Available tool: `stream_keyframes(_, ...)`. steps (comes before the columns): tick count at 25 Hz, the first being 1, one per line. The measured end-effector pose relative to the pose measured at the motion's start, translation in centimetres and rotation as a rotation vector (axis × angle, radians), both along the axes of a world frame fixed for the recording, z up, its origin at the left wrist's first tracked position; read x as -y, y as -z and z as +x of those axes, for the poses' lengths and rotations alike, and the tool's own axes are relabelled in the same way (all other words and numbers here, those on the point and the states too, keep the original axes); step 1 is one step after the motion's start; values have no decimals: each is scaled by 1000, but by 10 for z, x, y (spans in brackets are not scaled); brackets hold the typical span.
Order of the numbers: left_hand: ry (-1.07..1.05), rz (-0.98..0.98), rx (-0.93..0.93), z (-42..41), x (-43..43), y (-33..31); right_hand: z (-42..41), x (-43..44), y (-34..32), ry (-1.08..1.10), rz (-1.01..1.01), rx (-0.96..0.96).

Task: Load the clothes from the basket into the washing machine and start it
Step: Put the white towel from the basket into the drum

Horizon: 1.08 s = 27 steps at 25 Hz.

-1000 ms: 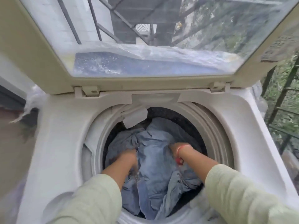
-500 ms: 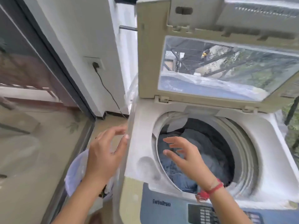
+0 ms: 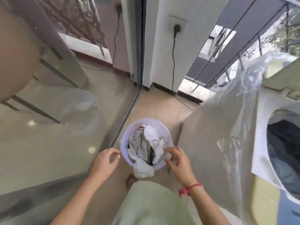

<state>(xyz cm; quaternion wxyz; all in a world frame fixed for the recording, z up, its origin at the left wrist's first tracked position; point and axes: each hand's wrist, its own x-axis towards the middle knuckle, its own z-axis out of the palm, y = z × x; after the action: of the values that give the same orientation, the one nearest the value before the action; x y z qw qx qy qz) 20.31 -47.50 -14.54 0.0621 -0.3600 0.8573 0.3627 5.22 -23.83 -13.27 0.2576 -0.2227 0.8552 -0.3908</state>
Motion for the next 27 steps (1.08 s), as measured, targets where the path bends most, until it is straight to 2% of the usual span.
stream_keyframes(5,66,130,183,2,24,119,5,29,124,46,288,185)
stream_keyframes(9,157,102,212,-17,17,221,-17,49,221,41,431,253)
stream_keyframes(13,222,52,125,-40,8,304,-48,67,319,33,531,188)
stream_keyframes(16,228,40,98,-49,0,335,-63,82,375,-20,597,97)
stream_keyframes(18,240,18,118,-49,-5,350,-70,91,401,63,498,82)
stream_keyframes(23,269,87,251,-55,-21,347,-76,79,394,548,178,202)
stream_keyframes(26,239,258,434,-69,-28,336,-73,56,370,640,80,244)
stream_keyframes(27,264,258,481,-74,-31,335,-72,48,368,654,77,253)
